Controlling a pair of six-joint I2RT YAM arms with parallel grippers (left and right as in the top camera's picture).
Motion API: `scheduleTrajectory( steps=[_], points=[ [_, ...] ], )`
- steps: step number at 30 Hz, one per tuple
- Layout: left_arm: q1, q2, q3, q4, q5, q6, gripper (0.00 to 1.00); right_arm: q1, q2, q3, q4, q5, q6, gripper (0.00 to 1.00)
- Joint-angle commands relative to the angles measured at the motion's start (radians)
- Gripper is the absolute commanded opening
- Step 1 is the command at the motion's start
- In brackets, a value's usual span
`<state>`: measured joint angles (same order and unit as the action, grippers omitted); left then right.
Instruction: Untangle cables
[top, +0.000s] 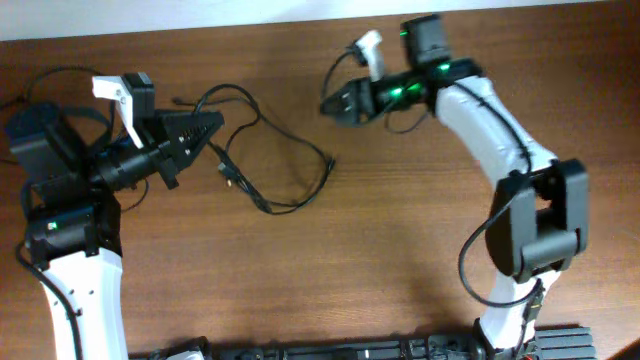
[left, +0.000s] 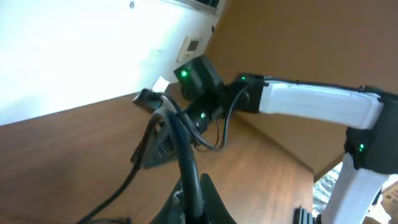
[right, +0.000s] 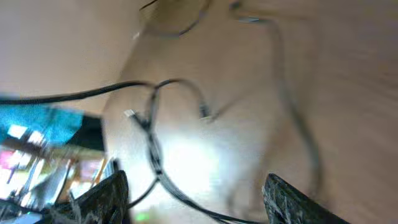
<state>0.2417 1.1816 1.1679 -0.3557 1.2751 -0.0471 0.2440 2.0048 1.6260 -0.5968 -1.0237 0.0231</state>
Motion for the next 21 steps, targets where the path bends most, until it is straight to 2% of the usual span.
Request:
scheduleTrajectory(
  steps=[1,3,5,6,7,9,11,12,14,17,19,20,21],
  points=[
    [0.003,-0.016,0.011,0.099,-0.007,-0.168,0.0,0.124,0.007,0.001,0.058,-0.091,-0.045,0.69],
    [0.003,-0.016,0.011,0.264,-0.008,-0.343,0.0,0.193,0.01,0.001,0.078,-0.08,-0.046,0.69],
    [0.003,-0.016,0.011,0.53,-0.012,-0.516,0.0,0.278,0.012,0.0,0.07,-0.024,-0.045,0.71],
    [0.003,-0.016,0.011,0.597,-0.036,-0.599,0.0,0.313,0.012,0.0,0.071,0.042,-0.045,0.75],
    [0.003,-0.016,0.011,0.65,-0.051,-0.646,0.0,0.341,0.013,0.0,0.068,0.174,-0.034,0.76],
    [0.003,-0.016,0.011,0.805,-0.098,-0.795,0.0,0.386,0.034,0.0,0.066,0.581,0.179,0.85],
    [0.004,-0.016,0.011,1.078,-0.117,-0.96,0.0,0.366,0.074,0.0,0.059,0.755,0.293,0.85],
    [0.013,-0.016,0.011,1.226,-0.155,-1.064,0.0,0.33,0.088,0.0,0.043,0.788,0.294,0.85],
    [0.069,-0.016,0.011,1.26,-0.165,-1.101,0.0,0.227,0.089,0.0,-0.012,0.859,0.335,0.85],
    [0.23,-0.016,0.011,1.256,-0.153,-1.105,0.0,0.04,0.089,0.0,-0.115,0.859,0.333,0.85],
    [0.262,-0.016,0.011,1.252,-0.146,-1.105,0.0,-0.058,0.089,0.0,-0.134,0.847,0.334,0.85],
    [0.263,-0.016,0.011,1.251,-0.145,-1.105,0.0,-0.082,0.089,0.0,-0.146,0.801,0.333,0.85],
    [0.262,-0.016,0.011,1.251,-0.117,-1.104,0.0,-0.093,0.089,0.0,-0.151,0.586,0.197,0.86]
  ],
)
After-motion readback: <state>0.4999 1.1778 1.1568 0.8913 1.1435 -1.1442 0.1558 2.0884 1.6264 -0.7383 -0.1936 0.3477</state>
